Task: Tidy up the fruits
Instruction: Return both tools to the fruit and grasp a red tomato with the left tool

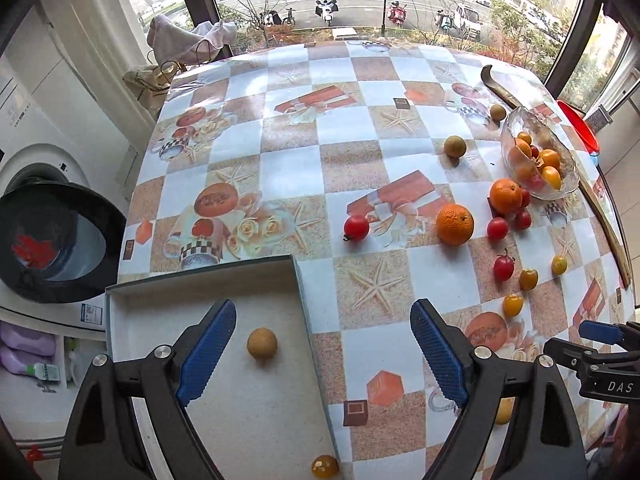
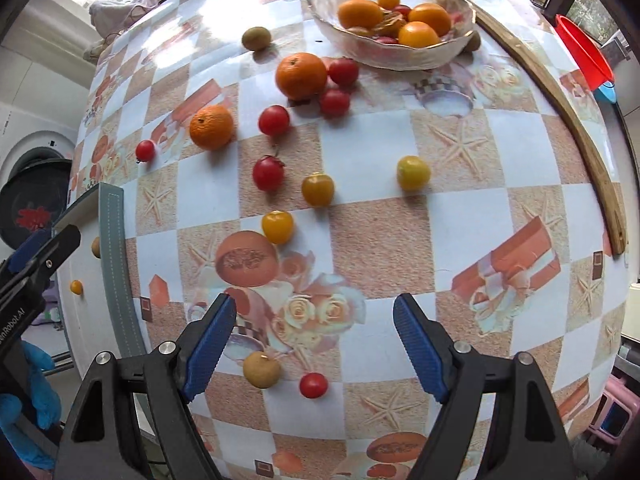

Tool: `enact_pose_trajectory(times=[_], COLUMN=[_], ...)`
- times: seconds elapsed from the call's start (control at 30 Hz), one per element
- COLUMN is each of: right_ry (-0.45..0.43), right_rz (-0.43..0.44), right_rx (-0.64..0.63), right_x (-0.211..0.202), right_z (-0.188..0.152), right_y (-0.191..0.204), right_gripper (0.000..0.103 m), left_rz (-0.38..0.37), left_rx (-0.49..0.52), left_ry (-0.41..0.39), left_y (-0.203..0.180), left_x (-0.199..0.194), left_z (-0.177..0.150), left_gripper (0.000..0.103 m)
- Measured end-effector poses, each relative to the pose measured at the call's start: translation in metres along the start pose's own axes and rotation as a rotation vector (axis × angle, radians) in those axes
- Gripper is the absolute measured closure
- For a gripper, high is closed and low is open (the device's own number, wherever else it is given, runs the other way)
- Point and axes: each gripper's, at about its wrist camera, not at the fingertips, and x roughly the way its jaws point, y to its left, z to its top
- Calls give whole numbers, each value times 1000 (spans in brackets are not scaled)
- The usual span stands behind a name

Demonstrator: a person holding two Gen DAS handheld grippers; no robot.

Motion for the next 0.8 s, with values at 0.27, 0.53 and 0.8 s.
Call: enact_pose_trajectory(times=[0.27,0.53,0.8], right_ry=[-49,-87,-110], right_rz=[-44,-68,-105], right_rx=[35,-29,-85], right_x=[-2,14,26], right_z=[14,37,54], right_y=[-42,-35,-18], right_gripper=[20,24,36], left_rz=[50,67,67], left_rx=[66,55,40], left_ry=[5,59,74], left_y=[-20,-21,-20], left_x=[50,89,102], left_z=[42,52,54], left_gripper=[13,13,15])
